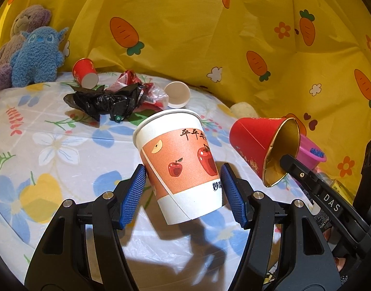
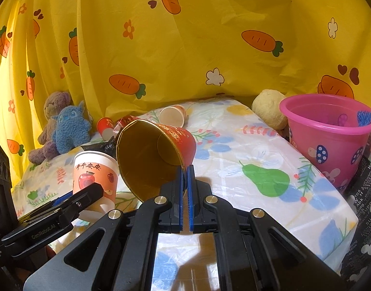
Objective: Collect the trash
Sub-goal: 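Grasp the white apple-print cup with the left gripper and lift it, then carry both cups over the pink bucket with both grippers, then open both grippers to drop the cups into the bucket and withdraw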
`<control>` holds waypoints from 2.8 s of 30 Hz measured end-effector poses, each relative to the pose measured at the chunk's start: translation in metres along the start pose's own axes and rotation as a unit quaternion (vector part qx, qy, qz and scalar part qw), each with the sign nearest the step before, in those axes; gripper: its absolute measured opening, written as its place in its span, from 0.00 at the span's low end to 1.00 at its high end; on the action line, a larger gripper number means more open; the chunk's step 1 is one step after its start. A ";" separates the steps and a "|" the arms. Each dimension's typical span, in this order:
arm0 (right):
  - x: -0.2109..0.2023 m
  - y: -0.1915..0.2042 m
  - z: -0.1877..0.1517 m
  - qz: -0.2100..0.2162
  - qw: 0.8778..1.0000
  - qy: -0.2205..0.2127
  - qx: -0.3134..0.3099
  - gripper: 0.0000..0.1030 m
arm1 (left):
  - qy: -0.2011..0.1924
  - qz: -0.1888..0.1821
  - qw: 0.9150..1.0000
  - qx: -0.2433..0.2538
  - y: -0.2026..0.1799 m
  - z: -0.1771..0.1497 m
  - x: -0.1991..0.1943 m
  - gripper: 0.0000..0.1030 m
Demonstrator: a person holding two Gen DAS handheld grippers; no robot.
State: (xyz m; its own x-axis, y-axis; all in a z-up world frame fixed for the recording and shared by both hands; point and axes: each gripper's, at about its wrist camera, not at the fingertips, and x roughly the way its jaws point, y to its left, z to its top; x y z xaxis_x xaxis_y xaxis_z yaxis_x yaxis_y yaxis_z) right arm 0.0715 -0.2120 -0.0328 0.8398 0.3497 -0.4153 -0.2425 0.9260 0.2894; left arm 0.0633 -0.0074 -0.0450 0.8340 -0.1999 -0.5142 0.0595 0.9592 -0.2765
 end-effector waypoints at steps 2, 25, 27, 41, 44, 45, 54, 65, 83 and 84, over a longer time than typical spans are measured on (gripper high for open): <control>-0.001 -0.004 0.001 -0.002 1.000 -0.002 0.003 0.04 | 0.001 -0.004 1.000 0.003 -0.004 0.001 0.002 0.61; -0.040 -0.103 0.054 -0.126 0.986 -0.097 0.057 0.04 | -0.006 -0.155 0.982 0.105 -0.145 0.069 0.051 0.61; -0.042 -0.120 0.062 -0.150 0.981 -0.102 0.064 0.04 | -0.002 -0.182 0.978 0.103 -0.162 0.073 0.064 0.61; -0.031 -0.193 0.070 -0.233 0.965 -0.082 0.085 0.04 | 0.045 -0.248 0.959 0.126 -0.242 0.069 0.147 0.61; -0.028 -0.198 0.069 -0.237 0.965 -0.074 0.084 0.04 | 0.056 -0.255 0.958 0.122 -0.244 0.069 0.157 0.61; -0.027 -0.199 0.068 -0.238 0.965 -0.073 0.085 0.04 | 0.060 -0.255 0.957 0.121 -0.245 0.068 0.161 0.61; -0.020 -0.206 0.065 -0.241 0.965 -0.059 0.089 0.04 | 0.081 -0.273 0.951 0.118 -0.251 0.061 0.178 0.61; -0.015 -0.212 0.065 -0.244 0.964 -0.051 0.092 0.04 | 0.110 -0.285 0.948 0.086 -0.245 0.055 0.190 0.64; -0.051 -0.163 0.064 -0.217 0.969 -0.101 0.066 0.72 | 0.028 -0.093 0.993 0.060 -0.132 0.066 0.104 0.94; -0.051 -0.154 0.063 -0.209 0.971 -0.101 0.061 0.73 | 0.026 -0.081 0.995 0.055 -0.123 0.067 0.098 0.94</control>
State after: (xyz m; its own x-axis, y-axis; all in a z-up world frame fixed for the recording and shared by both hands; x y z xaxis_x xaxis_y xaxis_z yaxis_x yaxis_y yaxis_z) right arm 0.0966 -0.3817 -0.0014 0.9340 -0.0992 -0.3433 0.1882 0.9532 0.2368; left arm 0.1747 -0.1320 -0.0070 0.7790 -0.3603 -0.5132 0.2519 0.9293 -0.2700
